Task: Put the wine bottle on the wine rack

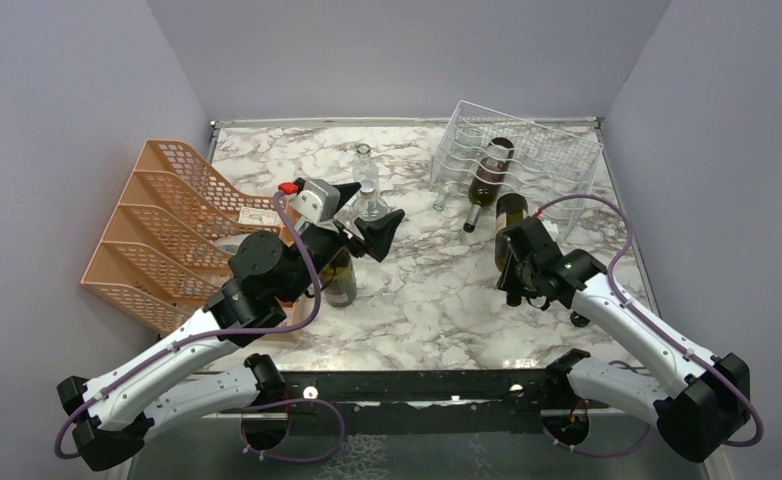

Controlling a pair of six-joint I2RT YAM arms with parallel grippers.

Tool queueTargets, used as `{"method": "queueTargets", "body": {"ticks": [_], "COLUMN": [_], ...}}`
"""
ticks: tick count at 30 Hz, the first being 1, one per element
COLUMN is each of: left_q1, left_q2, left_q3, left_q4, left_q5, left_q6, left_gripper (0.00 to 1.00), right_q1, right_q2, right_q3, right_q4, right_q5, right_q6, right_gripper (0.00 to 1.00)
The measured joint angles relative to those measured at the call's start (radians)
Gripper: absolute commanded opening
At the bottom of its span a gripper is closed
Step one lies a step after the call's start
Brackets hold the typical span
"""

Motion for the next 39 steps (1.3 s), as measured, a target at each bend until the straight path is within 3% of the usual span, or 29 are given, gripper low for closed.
{"method": "queueTargets", "body": {"ticks": [16,22,30,39], "left_q1": [0.0,0.0,0.0,0.0], "left_q2": [0.041,0.041,0.043,0.054], "left_q3": [-0.018,-0.017,0.009,0.045], "left_q4": [0.008,0.007,-0.036,-0.073], "left_q5": [0.002,0.007,0.008,0.007], "left_q6": [0.025,0.024,0.021,0.012], "left_gripper": [0.99,0.99,0.99,0.99], "right_q1": [-0.171,-0.217,-0.246,-0.29], "right_q2": [0.063,0.135,0.355,0.536], "right_q3": [-0.077,-0.128,-0.126,0.009], "right_q4": [0.183,0.37,0.698,0.763], "right_q5": [-0.022,-0.022,-0.01,0.019], "right_q6": [-0.096,-0.14,-0.188,-0.203], "right_gripper": [0.01,0.01,0.01,0.02]}}
